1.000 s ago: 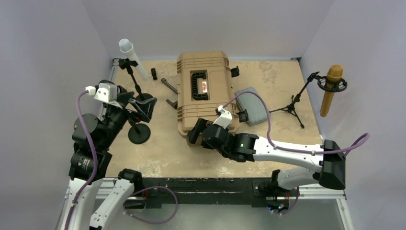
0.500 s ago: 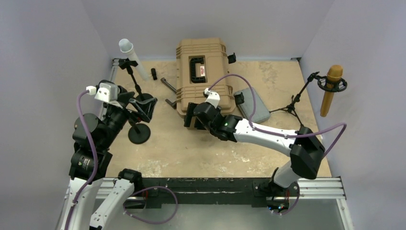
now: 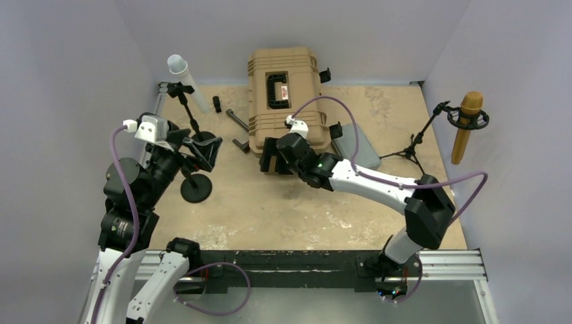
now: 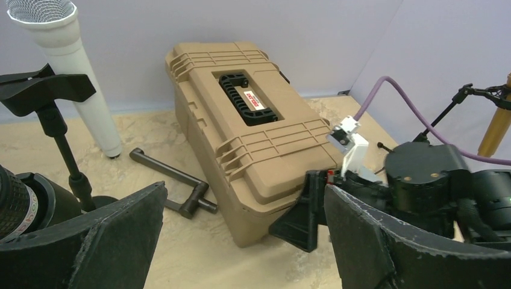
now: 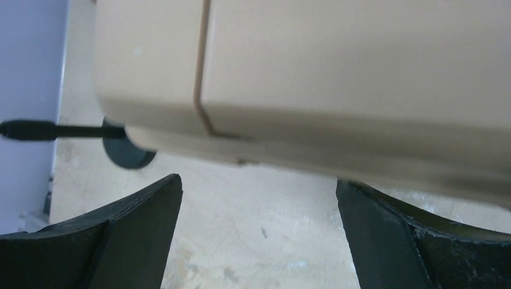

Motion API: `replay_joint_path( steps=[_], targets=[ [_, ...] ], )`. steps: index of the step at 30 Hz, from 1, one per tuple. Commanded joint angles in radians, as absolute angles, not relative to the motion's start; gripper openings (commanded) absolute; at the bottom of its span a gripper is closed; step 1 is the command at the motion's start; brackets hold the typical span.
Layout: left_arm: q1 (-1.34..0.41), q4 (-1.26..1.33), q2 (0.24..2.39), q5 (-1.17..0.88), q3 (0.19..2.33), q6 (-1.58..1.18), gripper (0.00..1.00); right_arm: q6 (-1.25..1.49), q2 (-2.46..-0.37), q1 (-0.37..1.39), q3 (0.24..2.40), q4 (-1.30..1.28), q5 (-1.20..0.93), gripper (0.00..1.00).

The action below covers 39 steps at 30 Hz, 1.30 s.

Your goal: Remove the microphone from the stand

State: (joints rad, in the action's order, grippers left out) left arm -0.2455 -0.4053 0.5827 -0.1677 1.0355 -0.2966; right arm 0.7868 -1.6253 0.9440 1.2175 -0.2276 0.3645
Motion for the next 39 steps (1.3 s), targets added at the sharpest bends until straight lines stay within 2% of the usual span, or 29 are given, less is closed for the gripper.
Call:
replay_joint_path(
  steps=[1,8,13,17,21,27,33,39],
  targets=[
    [-0.252,-0.375,0.587,-0.151,1.035,-0.315,1.00,0.747,-1.451,0.940,1.123,-0.185,0.223,0.97],
    [-0.252,-0.404,0.597,-0.060,1.047,-0.327,1.00,0.695,-1.259,0.952,0.974,-0.148,0.118,0.99],
    [-0.252,-0.442,0.599,0.131,1.044,-0.321,1.00,0.674,-1.185,0.955,0.908,-0.071,0.061,0.99],
    [-0.252,-0.637,0.655,0.241,1.158,-0.366,1.00,0.673,-1.159,0.957,0.899,-0.076,0.064,0.99],
    [-0.252,-0.844,0.715,0.251,1.285,-0.412,0.97,0.674,-1.123,0.957,0.865,-0.058,0.074,0.99],
    [-0.252,-0.999,0.686,0.279,1.356,-0.439,0.97,0.678,-1.123,0.957,0.838,-0.052,0.078,0.99],
    [-0.252,-1.109,0.688,0.464,1.346,-0.420,1.00,0.673,-1.112,0.957,0.824,-0.052,0.078,0.99],
    [-0.252,-1.011,0.662,0.564,1.234,-0.342,1.00,0.671,-1.092,0.957,0.804,-0.052,0.081,0.99]
  ],
)
